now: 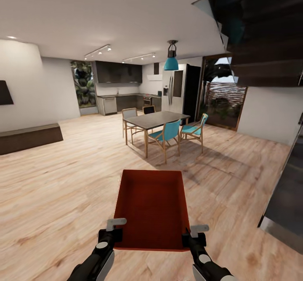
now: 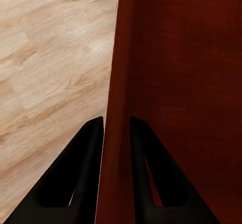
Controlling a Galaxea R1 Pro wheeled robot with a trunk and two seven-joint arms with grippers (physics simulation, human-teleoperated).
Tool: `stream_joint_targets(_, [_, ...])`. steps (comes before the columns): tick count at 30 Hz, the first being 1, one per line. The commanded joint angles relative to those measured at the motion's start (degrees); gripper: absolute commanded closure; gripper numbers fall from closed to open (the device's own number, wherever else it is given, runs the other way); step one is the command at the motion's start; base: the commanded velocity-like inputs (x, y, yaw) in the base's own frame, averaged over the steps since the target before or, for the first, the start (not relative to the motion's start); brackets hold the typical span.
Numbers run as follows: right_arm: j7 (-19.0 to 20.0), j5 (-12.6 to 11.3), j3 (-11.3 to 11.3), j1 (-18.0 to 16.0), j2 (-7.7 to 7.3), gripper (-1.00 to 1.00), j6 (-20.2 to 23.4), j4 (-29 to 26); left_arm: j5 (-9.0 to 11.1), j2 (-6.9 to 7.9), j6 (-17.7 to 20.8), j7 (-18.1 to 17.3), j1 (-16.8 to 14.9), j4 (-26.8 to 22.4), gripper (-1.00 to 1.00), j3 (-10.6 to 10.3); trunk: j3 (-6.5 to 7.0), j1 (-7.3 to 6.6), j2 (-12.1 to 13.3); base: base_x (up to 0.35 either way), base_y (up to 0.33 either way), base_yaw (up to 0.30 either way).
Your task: Move the two storage containers from the living room to the garage. In the garage, place one container on the floor and stack the other container on top of it (either order is fine).
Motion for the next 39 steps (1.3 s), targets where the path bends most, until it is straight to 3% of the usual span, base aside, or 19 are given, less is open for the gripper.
stream_joint_targets(1, [-1.3,0.0,-0.9,-0.1,-0.02,1.00,-2.9,-0.1,0.9,0.30,0.3,2.2,0.0,0.4,1.00,-0.4,-0.05,0.01,-0.1,0.000,0.000,-0.283])
stream_joint_targets(39, [-1.1,0.0,-0.9,-0.1,-0.02,1.00,-2.9,-0.1,0.9,0.30,0.3,2.2,0.0,0.4,1.00,-0.4,0.80,0.01,-0.1,0.000,0.000,-0.283])
